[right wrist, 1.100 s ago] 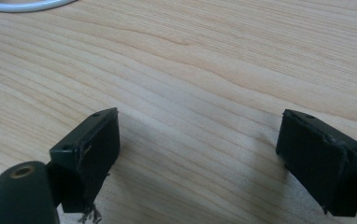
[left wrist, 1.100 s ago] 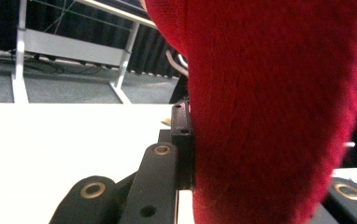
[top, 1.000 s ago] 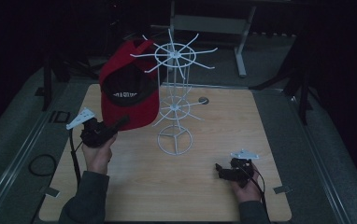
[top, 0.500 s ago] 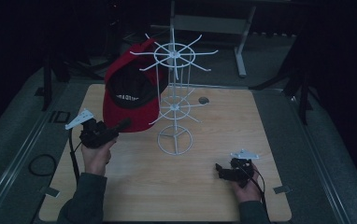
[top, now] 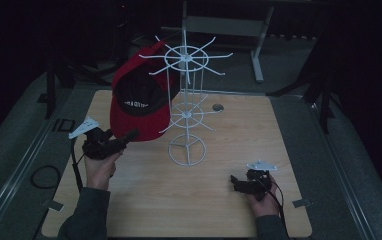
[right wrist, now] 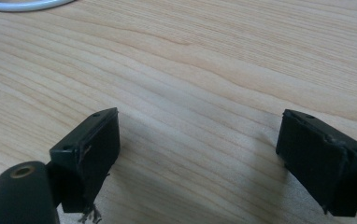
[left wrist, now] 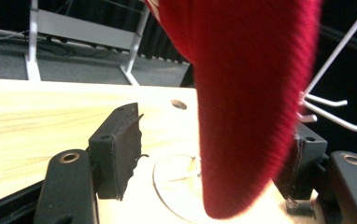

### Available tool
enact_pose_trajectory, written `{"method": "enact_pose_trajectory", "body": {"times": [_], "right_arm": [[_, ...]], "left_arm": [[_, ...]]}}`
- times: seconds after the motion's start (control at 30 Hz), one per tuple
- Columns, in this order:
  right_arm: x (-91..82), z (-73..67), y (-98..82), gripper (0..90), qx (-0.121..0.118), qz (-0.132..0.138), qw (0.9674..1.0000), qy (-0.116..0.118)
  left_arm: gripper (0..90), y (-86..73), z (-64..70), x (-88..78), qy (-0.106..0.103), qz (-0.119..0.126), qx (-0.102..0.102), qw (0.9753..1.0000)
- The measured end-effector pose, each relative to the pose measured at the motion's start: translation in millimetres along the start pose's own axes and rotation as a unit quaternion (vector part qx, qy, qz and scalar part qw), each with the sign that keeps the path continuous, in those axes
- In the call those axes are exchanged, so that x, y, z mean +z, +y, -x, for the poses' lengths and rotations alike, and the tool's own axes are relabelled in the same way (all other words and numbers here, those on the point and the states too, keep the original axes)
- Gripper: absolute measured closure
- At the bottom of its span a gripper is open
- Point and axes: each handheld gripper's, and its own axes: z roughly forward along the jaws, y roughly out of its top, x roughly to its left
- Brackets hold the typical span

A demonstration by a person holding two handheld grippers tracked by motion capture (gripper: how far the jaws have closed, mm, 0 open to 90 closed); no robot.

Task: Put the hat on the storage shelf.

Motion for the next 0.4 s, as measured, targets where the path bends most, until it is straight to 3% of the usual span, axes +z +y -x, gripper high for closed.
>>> {"method": "enact_pose_trajectory", "body": {"times": [0.1,0.4], "right_arm": [[0.0,-0.1,0.0,13.4,0.000,0.000,1.0000,0.000],[-0.1,-0.1,0.0,13.4,0.001,0.000,1.0000,0.000]], "left_arm": [[32.1,-0.7,1.7,-1.6,-0.001,-0.008,0.008,0.9999],[31.0,-6.7,-0.3,-7.3,-0.007,-0.014,0.007,0.9999]]}}
